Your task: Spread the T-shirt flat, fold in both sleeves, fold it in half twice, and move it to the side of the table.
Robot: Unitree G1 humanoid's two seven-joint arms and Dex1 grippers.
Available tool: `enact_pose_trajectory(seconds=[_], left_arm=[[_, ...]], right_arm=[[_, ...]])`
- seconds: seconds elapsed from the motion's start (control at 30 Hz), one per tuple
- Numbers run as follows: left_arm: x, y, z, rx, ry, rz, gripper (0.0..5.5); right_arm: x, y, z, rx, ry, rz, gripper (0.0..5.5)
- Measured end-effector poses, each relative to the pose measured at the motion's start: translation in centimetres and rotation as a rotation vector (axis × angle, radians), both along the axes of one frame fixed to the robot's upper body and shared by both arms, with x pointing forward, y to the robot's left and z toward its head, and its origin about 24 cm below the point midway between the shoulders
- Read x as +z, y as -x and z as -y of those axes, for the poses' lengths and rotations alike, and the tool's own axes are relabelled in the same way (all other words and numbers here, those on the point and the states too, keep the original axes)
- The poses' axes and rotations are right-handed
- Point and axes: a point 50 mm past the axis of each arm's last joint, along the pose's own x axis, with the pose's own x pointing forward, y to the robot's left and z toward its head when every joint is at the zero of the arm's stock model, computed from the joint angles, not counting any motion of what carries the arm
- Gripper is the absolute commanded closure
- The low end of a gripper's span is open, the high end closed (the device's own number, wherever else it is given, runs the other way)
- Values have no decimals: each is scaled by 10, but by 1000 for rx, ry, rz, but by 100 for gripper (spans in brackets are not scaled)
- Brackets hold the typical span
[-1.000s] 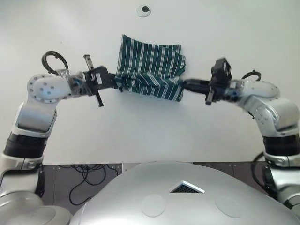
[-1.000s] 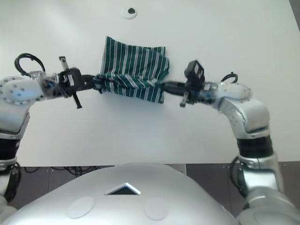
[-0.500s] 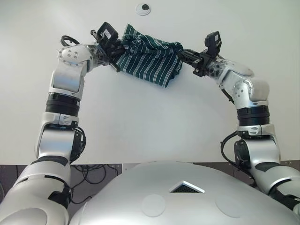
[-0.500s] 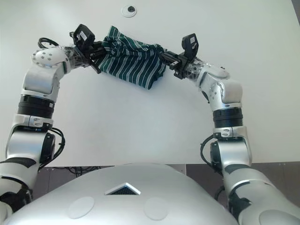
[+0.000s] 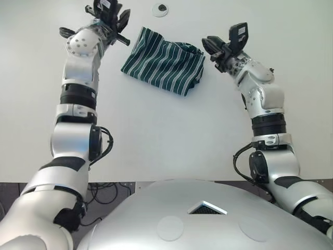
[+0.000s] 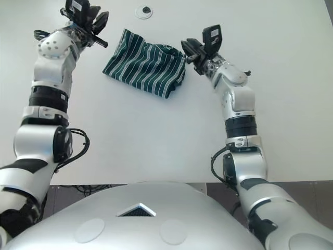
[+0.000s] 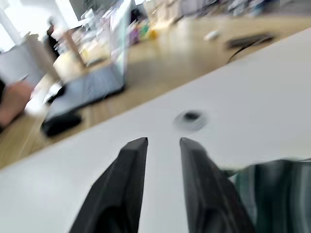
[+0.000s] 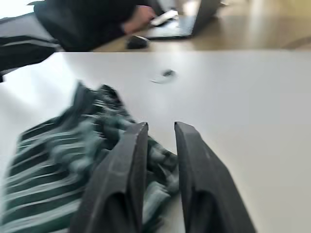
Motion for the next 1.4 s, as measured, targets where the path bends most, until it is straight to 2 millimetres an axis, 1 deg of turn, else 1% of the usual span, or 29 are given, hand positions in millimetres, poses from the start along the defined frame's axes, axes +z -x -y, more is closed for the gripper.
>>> enact_pose_trajectory(seconds=[0.07,0.1,0.13,0.17,0.2,0.23,0.3,0.4,0.43,0.5,0.57,0.6,0.67,0.73,0.77,0.8,0.83,0.87,0.93,1.03,1.07,1.1,1.13,1.17,1.2,1.27,1.3,1.33,1.4], left_arm=[[-8,9,4,-37,-16,-13,524],[-9,12,4,-34,-16,-10,535],[-8,12,3,-20,-12,-6,547],[-3,13,1,-6,-7,12,547],[-1,14,-1,4,-2,18,547],[0,16,-4,14,-4,19,547],[1,20,-4,18,-2,22,547],[-3,27,-5,22,1,7,547],[-6,31,-5,26,1,-3,547],[-12,36,-7,42,0,-23,547],[-9,37,-8,61,3,-11,547],[-7,37,-8,65,4,-3,547],[-5,40,-11,90,6,13,547],[-7,45,-18,129,6,11,547],[-11,50,-20,148,7,8,547],[-13,53,-22,161,7,4,547],[-14,55,-22,170,7,4,547],[-17,58,-23,180,8,0,547],[-19,60,-23,201,18,-3,547],[-22,65,-23,235,31,1,547],[-24,67,-25,249,30,-2,547],[-26,70,-28,273,31,-3,547],[-26,71,-30,294,34,0,547],[-25,71,-29,317,39,14,547],[-25,72,-29,353,49,29,547],[-25,76,-34,454,53,61,547],[-26,79,-36,486,56,69,547],[-26,83,-34,508,62,79,547],[-28,90,-25,517,88,90,547]], right_arm=[[0,7,-19,142,33,12,549],[-9,13,-36,235,60,-17,550],[-19,16,-46,270,92,-49,550],[-35,18,-57,279,138,-112,550],[-44,16,-57,250,182,-150,550],[-48,10,-58,199,193,-173,550],[-46,-4,-54,89,200,-199,550],[-47,-21,-44,-100,126,-299,550],[-47,-26,-34,-181,89,-342,550],[-47,-31,-20,-276,38,-399,550],[-48,-33,-10,-331,5,-425,550],[-51,-32,3,-362,7,-436,550],[-49,-29,49,-484,35,-423,550],[-46,-17,98,-615,79,-390,550],[-45,-6,126,-706,117,-381,550],[-44,6,146,-776,147,-376,550],[-44,16,158,-822,170,-369,550],[-43,30,170,-878,203,-359,550],[-44,53,176,-929,251,-366,550],[-43,75,177,-983,355,-351,550],[-41,78,175,-992,387,-326,550],[-38,78,168,-977,404,-278,550],[-33,74,157,-944,404,-218,550],[-21,67,146,-896,399,-119,550],[-4,58,136,-856,377,-14,550],[28,43,114,-771,322,171,550],[35,39,104,-756,279,213,550],[34,38,96,-743,250,216,550],[22,40,82,-741,197,166,550]])
